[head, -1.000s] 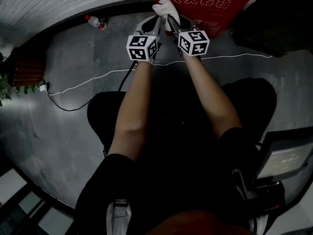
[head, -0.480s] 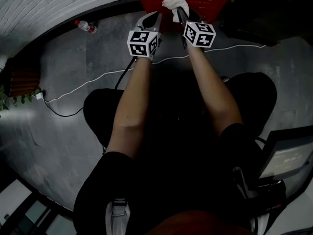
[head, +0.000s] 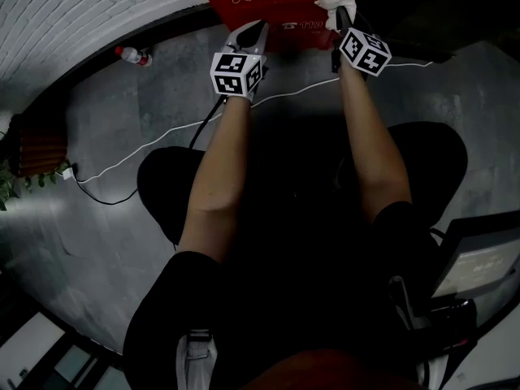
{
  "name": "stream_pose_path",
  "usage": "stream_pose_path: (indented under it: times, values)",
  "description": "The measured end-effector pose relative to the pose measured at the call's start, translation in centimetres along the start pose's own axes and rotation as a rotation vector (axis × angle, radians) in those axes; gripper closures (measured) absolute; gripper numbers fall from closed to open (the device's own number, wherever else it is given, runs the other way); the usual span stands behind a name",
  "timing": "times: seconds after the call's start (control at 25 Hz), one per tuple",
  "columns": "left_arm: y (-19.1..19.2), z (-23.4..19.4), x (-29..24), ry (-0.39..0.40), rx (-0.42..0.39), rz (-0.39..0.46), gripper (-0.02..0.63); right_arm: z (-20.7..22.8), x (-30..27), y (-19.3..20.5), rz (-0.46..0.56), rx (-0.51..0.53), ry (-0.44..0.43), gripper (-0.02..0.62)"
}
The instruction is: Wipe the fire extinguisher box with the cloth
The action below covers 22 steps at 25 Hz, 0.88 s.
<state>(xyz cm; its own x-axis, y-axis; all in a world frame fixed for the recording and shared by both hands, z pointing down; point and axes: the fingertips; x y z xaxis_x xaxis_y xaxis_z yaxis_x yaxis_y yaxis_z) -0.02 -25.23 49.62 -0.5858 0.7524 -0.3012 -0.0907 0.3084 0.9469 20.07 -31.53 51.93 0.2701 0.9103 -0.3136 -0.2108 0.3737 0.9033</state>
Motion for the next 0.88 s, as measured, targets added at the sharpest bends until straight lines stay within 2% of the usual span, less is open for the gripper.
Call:
stream_pose_path:
  times: [0.12, 0.2, 0.28, 0.36, 0.44, 0.52, 0.72, 0.88]
  values:
    - [0.1, -0.3, 0.3, -0.005, -0.008, -0.004, 0.604, 1.8, 0.6, -0.6, 0.013, -0.012, 0.034, 0.497]
    - [0.5, -0.7, 0.6, -0.017, -0.005, -0.006, 0.603, 1.5, 1.2, -0.8, 0.037, -0.016, 0.018, 0.497]
    - [1.2, -1.6, 1.1, -0.037, 0.014, -0.009, 0.603, -0.9, 1.5, -0.8, 0.073, 0.005, -0.056, 0.497]
    - [1.9, -2.7, 1.6, -0.059, 0.038, -0.013, 0.603, -5.6, 1.3, -0.2, 0.088, 0.054, -0.184, 0.497]
    - [2.2, -3.6, 2.0, -0.078, 0.062, -0.013, 0.604, -10.5, 0.8, 1.3, 0.059, 0.109, -0.297, 0.497]
    - [2.4, -4.2, 2.4, -0.094, 0.084, -0.015, 0.604, -14.1, 0.2, 3.5, 0.005, 0.142, -0.359, 0.497]
    - [4.4, -5.2, 3.7, -0.134, 0.127, -0.052, 0.604, -18.4, -1.1, 9.1, -0.141, 0.205, -0.408, 0.497]
    - [6.3, -6.4, 4.7, -0.164, 0.187, -0.068, 0.604, -20.9, -1.9, 10.7, -0.189, 0.216, -0.437, 0.497]
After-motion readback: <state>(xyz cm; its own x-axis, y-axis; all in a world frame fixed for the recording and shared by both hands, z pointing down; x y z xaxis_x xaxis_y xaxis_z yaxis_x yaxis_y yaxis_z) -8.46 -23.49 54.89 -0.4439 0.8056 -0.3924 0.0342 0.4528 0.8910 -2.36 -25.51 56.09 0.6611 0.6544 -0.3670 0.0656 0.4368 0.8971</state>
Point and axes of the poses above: the fingertips, and each gripper's own axes: x backward along the fingers, z to its right, y out of its underside, and after that the axes turned 9 degrees about -z, right-handed
